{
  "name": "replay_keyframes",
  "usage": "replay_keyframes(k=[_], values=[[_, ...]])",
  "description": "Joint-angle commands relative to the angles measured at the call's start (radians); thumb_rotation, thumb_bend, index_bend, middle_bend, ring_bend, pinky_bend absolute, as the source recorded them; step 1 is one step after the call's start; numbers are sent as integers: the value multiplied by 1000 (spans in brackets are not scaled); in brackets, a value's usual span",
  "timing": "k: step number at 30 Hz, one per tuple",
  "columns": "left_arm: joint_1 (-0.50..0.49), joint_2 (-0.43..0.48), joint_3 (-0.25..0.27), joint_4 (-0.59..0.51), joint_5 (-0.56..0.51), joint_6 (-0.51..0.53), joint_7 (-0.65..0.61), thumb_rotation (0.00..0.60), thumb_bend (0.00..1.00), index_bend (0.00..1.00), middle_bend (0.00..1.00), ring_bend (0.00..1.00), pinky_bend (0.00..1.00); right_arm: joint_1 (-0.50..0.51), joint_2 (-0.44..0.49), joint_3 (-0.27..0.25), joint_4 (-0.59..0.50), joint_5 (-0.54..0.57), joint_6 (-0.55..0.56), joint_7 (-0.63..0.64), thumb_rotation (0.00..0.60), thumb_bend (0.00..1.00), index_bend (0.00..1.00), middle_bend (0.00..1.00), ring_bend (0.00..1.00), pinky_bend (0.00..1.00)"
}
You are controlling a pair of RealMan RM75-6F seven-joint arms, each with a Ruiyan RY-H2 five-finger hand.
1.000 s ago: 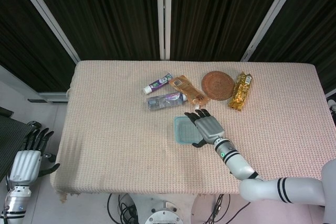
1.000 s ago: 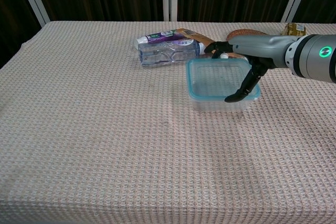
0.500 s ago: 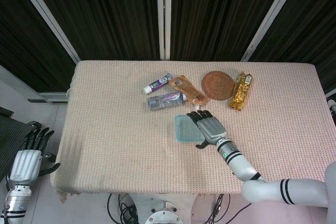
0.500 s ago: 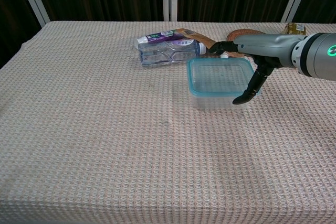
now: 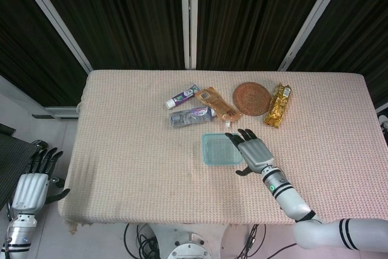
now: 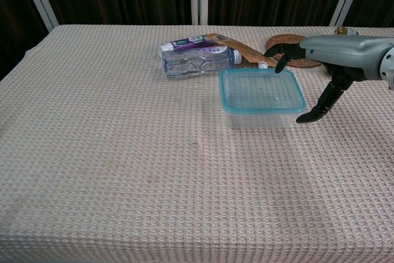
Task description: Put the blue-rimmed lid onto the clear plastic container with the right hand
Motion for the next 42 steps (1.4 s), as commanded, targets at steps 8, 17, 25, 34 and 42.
replay_keyframes(k=[8,17,25,34,42], values=[[5,4,2,-5,-3,4,0,600,0,109,45,0,0,4,-35,14,56,27,-46,-3,600,37,0,169,0,0],[3,0,3,3,-5,-3,-5,600,0,109,45,0,0,1,-55,16,81,42,-63,-7,600,37,0,179,0,0],[4,-2,3,10,-4,-1,-14,600,0,110,45,0,0,-22,-15,25,0,-39,1,-18,600,37,0,164,0,0],[13,-3,5,11,-4,10,-16,600,0,110,45,0,0,69,-56,69,-6,34,-74,-105,600,36,0,135,0,0],[19,-6,8,20,-8,11,-26,600,0,110,45,0,0,145,-106,84,40,167,-123,-157,600,33,0,126,0,0]])
